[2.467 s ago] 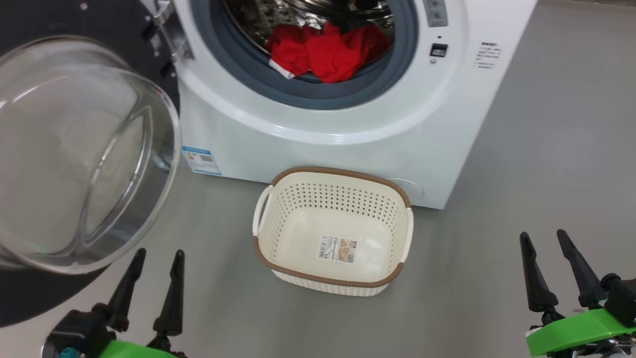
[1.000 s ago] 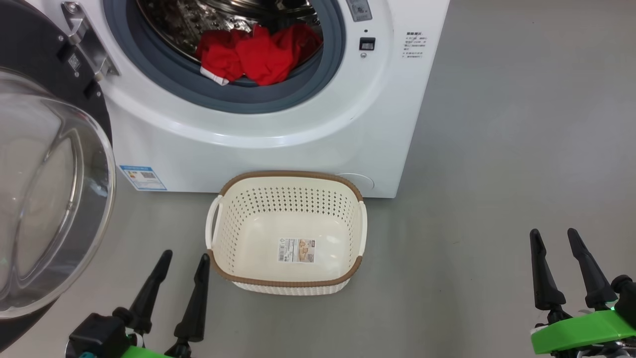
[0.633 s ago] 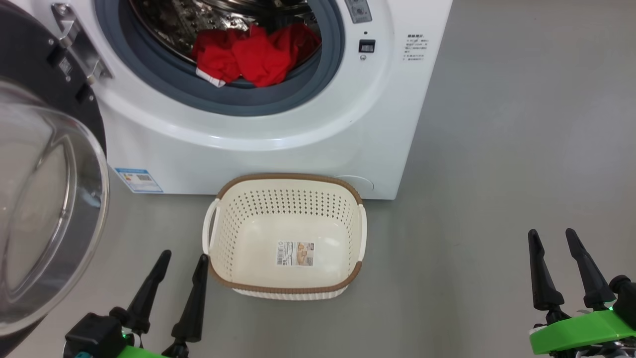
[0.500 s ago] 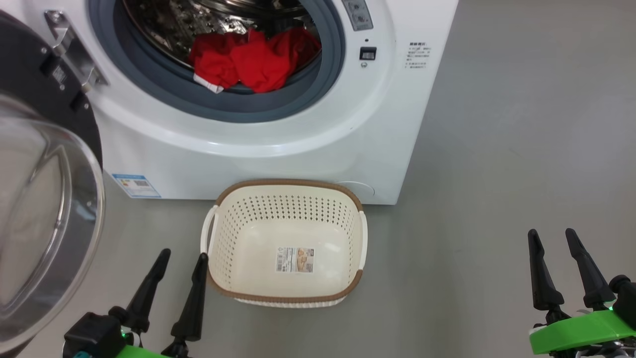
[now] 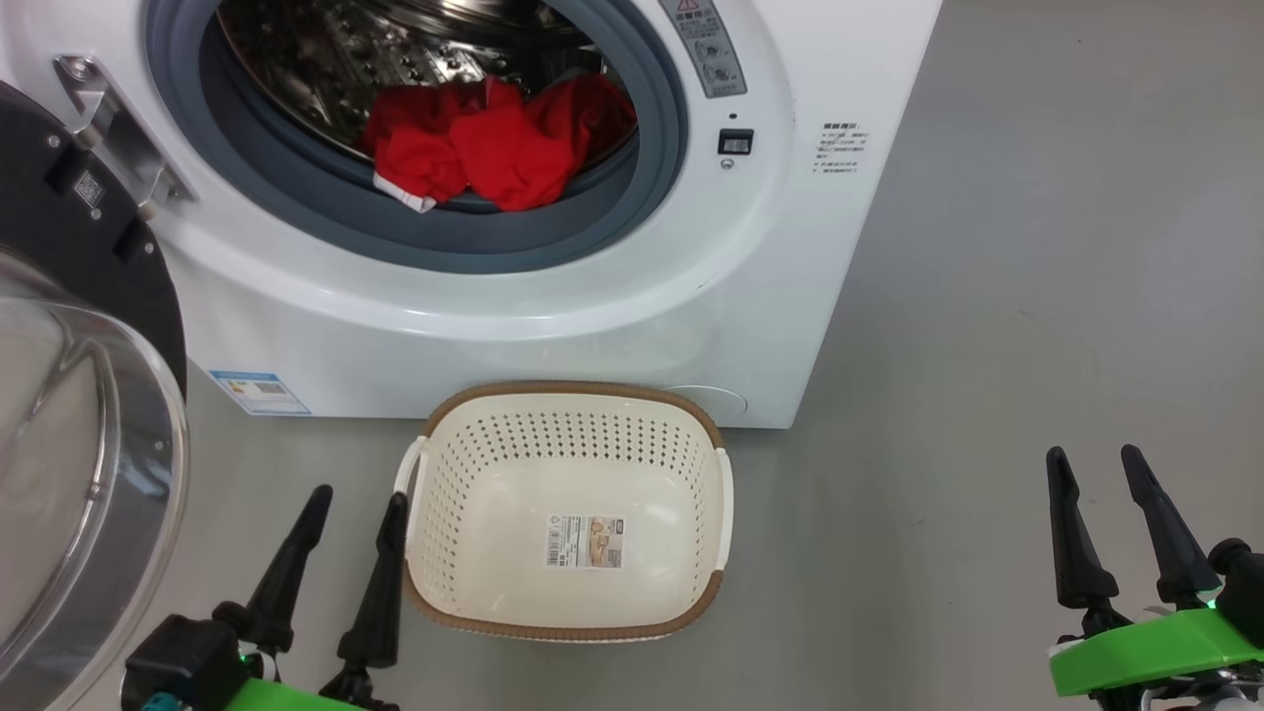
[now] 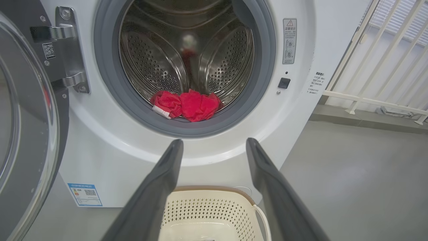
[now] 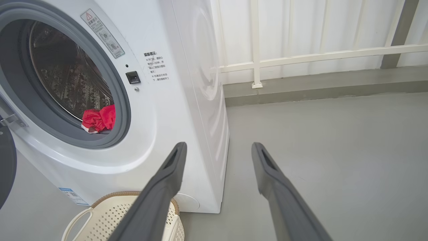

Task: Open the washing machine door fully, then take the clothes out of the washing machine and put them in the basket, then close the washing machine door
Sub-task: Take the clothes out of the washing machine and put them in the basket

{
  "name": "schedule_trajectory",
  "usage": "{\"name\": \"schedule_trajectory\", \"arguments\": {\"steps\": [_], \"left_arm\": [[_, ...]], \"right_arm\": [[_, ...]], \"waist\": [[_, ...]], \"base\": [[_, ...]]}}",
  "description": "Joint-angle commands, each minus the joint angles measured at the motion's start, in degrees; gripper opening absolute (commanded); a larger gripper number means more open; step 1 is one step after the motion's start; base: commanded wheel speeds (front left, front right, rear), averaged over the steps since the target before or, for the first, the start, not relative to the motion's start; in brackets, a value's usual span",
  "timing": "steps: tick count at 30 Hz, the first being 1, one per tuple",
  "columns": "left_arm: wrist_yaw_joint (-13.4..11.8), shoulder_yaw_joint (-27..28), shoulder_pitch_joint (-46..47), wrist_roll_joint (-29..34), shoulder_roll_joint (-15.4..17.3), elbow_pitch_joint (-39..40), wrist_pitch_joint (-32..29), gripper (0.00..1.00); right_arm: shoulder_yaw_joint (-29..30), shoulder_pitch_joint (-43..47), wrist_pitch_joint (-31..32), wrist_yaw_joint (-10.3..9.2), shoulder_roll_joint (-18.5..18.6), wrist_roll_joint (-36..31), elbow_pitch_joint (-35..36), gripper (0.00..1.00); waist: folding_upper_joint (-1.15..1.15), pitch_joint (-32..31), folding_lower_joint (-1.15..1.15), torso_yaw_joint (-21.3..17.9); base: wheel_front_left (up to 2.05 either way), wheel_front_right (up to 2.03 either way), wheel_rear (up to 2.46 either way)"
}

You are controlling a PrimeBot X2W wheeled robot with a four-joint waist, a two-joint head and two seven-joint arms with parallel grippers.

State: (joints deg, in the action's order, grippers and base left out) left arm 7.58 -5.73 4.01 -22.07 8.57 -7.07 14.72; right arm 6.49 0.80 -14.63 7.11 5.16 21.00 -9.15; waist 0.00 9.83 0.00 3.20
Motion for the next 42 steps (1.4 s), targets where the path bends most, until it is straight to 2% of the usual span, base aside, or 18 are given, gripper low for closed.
{"name": "schedule_trajectory", "arguments": {"steps": [1,12,20,27,42], "left_arm": [[-0.09,2.1,1.6,0.63,0.75,1.09,0.28,1.0],[-0.09,1.64,2.71,1.66,0.83,-0.26,0.28,1.0],[-0.09,0.67,10.23,1.31,0.69,-2.87,0.28,1.0],[-0.09,-2.51,22.34,-0.06,1.62,-11.52,0.28,1.0],[-0.09,-12.52,52.83,-3.79,4.4,-38.16,-0.37,1.0]], "right_arm": [[-1.48,-1.58,-0.37,0.37,0.68,-0.31,1.44,1.0],[-2.02,-2.49,-0.37,0.37,0.57,-0.33,1.45,1.0],[-2.59,-4.43,-0.37,0.37,0.15,-0.51,1.87,1.0],[-3.19,-6.57,-0.37,0.37,-0.27,-0.86,2.12,1.0],[-4.5,-11.04,-0.37,0.37,-1.66,-1.36,3.13,1.0]], "waist": [[0.0,0.08,0.0,0.06],[0.0,1.44,0.0,0.05],[0.0,5.01,0.0,-0.49],[0.0,9.45,0.0,-1.7],[0.0,18.94,0.0,-4.44]], "base": [[0.0,0.0,0.0],[0.0,0.0,0.0],[0.0,0.0,0.0],[0.0,0.0,0.0],[0.0,0.0,0.0]]}}
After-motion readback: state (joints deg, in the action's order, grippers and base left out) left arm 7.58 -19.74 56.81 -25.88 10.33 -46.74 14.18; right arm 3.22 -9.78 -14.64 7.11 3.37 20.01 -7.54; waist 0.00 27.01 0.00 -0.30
